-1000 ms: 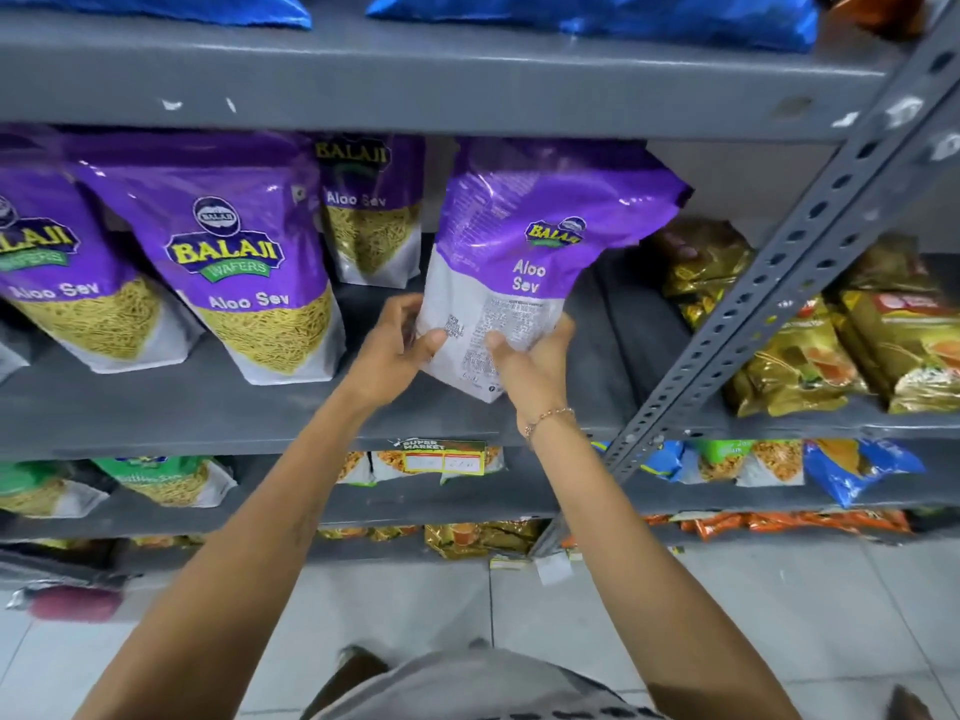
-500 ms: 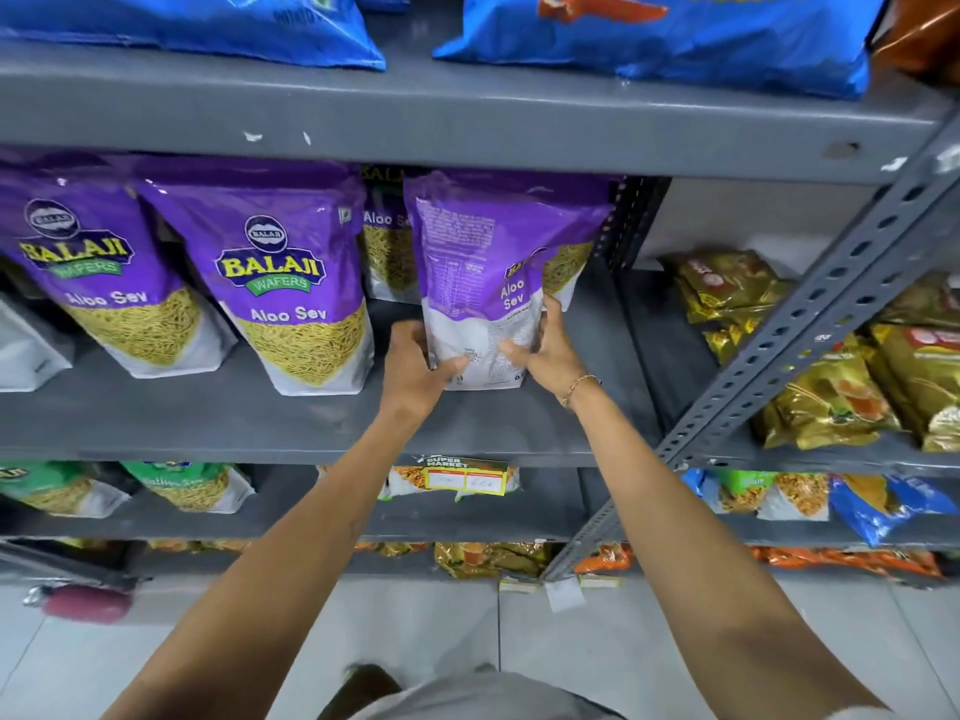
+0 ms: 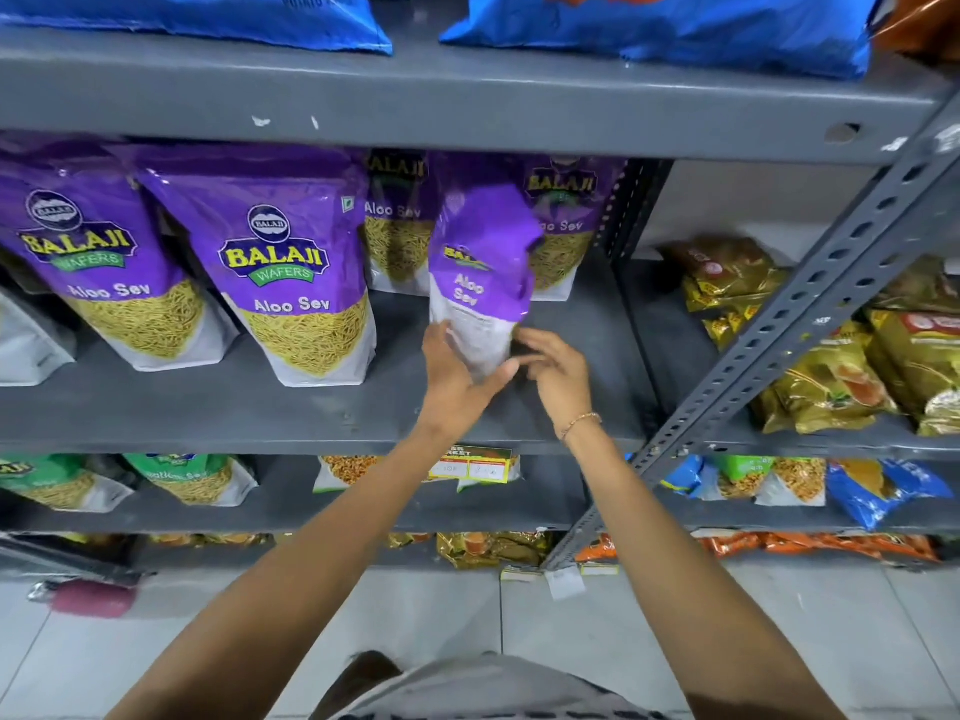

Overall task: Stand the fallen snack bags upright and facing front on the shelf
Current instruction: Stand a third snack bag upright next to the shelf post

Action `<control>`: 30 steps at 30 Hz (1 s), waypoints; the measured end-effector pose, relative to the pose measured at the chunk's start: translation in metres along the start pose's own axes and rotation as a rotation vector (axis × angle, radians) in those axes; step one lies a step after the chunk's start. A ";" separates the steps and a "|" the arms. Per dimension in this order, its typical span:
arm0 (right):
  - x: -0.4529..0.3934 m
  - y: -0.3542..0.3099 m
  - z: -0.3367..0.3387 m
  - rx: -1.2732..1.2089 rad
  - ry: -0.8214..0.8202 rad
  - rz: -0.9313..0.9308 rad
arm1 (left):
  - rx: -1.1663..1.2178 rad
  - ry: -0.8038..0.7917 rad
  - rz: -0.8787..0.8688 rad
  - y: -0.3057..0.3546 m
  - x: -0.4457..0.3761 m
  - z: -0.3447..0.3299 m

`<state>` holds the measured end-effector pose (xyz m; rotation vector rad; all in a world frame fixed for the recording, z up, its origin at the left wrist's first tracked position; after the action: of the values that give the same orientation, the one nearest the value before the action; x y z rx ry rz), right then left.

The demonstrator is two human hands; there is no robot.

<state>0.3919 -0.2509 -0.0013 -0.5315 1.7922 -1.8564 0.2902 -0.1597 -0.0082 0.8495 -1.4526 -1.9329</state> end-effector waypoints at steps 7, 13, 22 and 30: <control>0.011 0.003 -0.003 0.032 -0.040 -0.101 | -0.034 0.026 0.083 0.002 -0.037 0.010; -0.025 0.001 0.017 0.129 -0.130 -0.158 | -0.067 -0.207 0.132 0.001 -0.060 0.038; -0.068 -0.006 0.016 0.269 -0.338 -0.097 | -0.087 -0.419 0.114 0.017 -0.083 0.069; -0.065 0.001 0.003 0.097 -0.295 -0.077 | -0.129 -0.412 0.122 -0.002 -0.078 0.048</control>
<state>0.4457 -0.2145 0.0019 -0.8021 1.4996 -1.7968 0.3024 -0.0707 0.0116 0.3043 -1.5420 -2.1639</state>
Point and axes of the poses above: each hand's wrist, its own x-axis away from the middle knuckle, its own z-axis out of the back of the hand, y = z × x, the point moved 1 cm from there along -x, towards the middle knuckle, and after that the axes turned 1 degree about z, right-handed, at the moved point
